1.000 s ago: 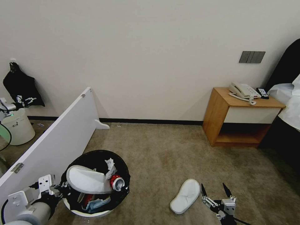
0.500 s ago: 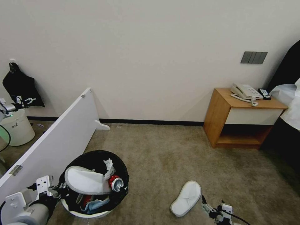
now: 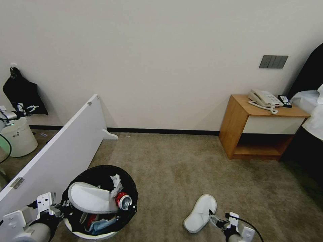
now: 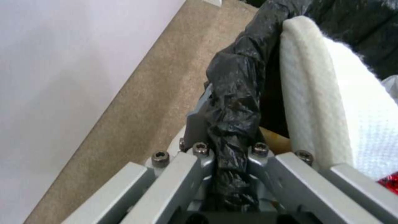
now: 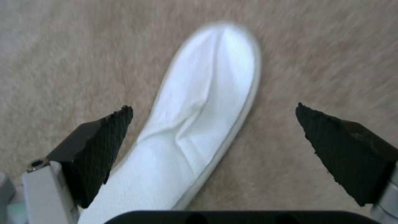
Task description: Pick up the trash bin, then pick up the garbage from the floor and place it into the trash bin.
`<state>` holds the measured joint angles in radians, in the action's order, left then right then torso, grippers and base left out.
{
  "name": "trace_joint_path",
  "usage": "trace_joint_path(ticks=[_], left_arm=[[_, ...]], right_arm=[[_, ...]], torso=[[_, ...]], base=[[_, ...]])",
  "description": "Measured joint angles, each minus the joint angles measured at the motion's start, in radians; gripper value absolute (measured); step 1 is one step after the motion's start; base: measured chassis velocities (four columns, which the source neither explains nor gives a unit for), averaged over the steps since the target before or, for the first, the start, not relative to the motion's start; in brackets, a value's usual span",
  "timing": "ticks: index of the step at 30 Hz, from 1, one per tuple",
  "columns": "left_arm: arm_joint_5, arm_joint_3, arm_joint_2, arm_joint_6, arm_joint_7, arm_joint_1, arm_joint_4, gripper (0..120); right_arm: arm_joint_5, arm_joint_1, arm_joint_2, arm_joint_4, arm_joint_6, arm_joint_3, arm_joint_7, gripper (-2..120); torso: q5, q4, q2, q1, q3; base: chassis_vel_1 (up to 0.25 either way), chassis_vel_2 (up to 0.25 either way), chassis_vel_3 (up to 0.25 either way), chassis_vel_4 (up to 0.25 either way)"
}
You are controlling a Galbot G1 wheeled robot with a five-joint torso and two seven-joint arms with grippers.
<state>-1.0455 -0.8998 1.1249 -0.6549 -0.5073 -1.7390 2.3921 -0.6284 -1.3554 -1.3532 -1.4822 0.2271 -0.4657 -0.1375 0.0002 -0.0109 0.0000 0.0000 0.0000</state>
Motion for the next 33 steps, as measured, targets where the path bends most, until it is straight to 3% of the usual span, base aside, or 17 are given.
trace_joint_path(ticks=[23, 33], left_arm=[[0.013, -0.013, 0.011, 0.000, 0.001, -0.040, 0.018, 2], [0.012, -0.019, 0.012, 0.001, 0.002, -0.041, 0.021, 2]], right_arm=[[-0.055, 0.198, -0.036, 0.226, 0.019, 0.039, 0.029, 100], [-0.061, 0.254, -0.058, 0.316, 0.033, 0.023, 0.022, 64]], torso=[[-0.0002, 0.0002, 0.000, 0.000, 0.000], [-0.0003, 0.0000, 0.000, 0.000, 0.000]], base=[[0.000, 0.000, 0.000, 0.000], [0.000, 0.000, 0.000, 0.000]])
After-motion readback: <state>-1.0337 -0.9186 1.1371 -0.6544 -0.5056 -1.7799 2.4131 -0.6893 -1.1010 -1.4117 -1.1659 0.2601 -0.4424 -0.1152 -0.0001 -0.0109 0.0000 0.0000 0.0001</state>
